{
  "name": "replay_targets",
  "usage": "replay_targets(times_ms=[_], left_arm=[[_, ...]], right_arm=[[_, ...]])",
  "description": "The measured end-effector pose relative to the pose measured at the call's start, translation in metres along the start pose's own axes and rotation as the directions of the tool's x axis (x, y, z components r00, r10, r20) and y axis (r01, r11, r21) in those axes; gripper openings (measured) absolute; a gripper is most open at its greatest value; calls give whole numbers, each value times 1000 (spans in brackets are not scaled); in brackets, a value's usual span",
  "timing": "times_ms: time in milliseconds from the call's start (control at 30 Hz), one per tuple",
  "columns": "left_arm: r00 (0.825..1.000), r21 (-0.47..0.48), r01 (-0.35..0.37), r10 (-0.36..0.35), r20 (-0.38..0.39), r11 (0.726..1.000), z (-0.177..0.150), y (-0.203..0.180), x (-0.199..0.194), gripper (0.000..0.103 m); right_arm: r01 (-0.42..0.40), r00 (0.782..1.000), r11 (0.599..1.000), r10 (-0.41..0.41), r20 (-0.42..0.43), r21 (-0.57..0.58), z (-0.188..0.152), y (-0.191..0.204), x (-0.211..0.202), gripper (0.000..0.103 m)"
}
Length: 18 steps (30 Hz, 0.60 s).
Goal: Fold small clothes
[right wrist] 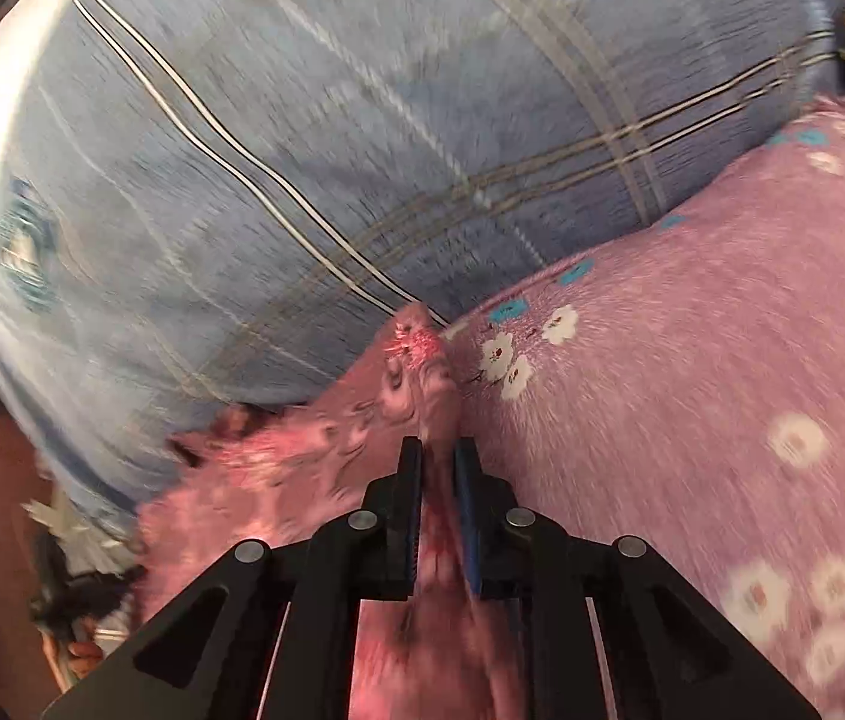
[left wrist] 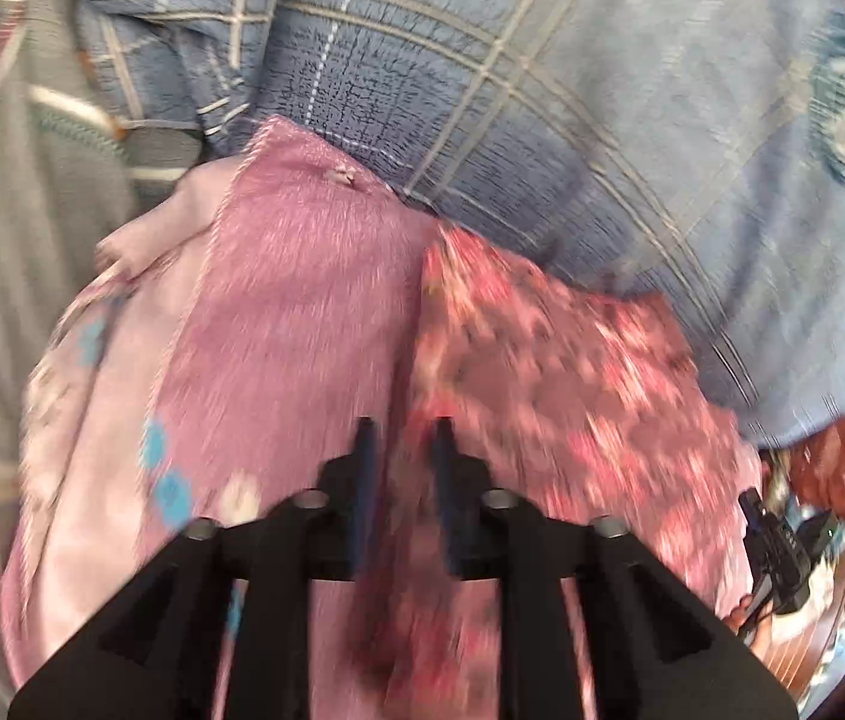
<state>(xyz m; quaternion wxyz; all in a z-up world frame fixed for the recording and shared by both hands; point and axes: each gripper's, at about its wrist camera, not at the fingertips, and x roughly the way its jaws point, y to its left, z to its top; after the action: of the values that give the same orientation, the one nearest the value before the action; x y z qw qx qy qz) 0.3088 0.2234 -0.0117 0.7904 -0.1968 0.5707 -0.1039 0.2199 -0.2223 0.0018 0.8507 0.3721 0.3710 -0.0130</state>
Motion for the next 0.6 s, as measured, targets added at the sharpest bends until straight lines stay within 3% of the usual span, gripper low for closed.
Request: replay_targets(times_ms=[67,133,200,267,333,600], left_arm=[[998,16,51,-52,23,999,-27,-3,-19,57],[993,32,111,-112,40,993,-58,-10,-34,63],[983,30,180,-181,35,983,-83,-17,-39,65],[973,8,232,-232,22,973,-105,-39,-18,66],[960,-15,279,-279,9,960,-123,-37,-14,66],[951,-195,303,-309,5,933,-149,-17,4,66]], right_arm=[[-48,999,999,48,11,-2,-17,-5,-32,18],[-80,997,997,80,16,-5,-37,-5,-56,28],[-103,994,995,103,22,5,-60,-4,-75,38],[-110,993,994,110,32,26,-77,-13,-94,45],[-89,996,995,89,29,34,-91,-20,-106,47],[-71,997,994,72,-12,79,-112,-29,-79,48]])
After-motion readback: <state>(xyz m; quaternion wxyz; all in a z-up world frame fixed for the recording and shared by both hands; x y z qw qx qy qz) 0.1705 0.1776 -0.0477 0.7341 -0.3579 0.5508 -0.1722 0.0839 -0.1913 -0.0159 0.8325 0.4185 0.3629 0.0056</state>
